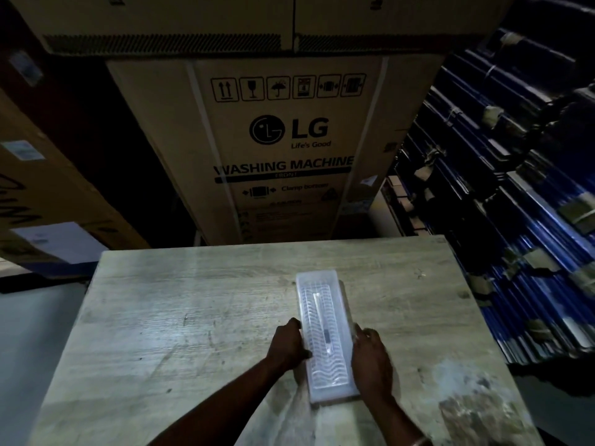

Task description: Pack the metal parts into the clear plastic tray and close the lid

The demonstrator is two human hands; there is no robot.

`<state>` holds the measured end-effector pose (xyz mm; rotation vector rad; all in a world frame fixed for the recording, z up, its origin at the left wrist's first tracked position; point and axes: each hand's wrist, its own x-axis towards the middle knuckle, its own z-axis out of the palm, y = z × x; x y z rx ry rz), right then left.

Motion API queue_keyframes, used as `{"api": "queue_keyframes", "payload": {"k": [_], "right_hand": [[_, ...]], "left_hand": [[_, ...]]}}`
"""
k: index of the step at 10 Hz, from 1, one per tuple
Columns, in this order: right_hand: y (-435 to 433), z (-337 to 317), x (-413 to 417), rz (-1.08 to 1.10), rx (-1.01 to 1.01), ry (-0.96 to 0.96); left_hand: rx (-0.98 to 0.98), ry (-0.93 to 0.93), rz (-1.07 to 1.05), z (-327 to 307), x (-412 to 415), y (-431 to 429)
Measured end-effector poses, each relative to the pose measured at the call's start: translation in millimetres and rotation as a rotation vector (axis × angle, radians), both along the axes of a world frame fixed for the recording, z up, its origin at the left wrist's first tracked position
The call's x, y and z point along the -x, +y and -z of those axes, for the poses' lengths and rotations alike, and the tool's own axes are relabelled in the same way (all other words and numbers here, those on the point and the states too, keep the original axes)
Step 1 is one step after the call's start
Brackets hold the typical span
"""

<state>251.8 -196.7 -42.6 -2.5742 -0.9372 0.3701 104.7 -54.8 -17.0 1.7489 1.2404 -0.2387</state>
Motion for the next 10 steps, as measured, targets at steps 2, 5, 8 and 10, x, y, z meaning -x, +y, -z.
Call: {"api": "queue_keyframes", "payload": {"k": [2, 5, 8, 10], "right_hand": [[-18.1, 17.9, -0.6, 0.076, -0.119, 0.206], [-19.0, 17.9, -4.5, 0.171, -0.216, 0.534], [-17.7, 14.2, -15.3, 0.188, -0.278, 0.729], [-8.3, 10.7, -14.0, 0.118, -0.293, 0.637]], "left_hand": [[-0.014, -0.004, 0.024, 1.1, 0.7, -4.3], [-0.016, 0.021, 0.125, -0.8, 4.1, -8.7], [-0.064, -0.011, 0.190, -1.0, 5.7, -15.2], [-0.084, 0.020, 0.274, 0.2, 2.2, -3.3]]}}
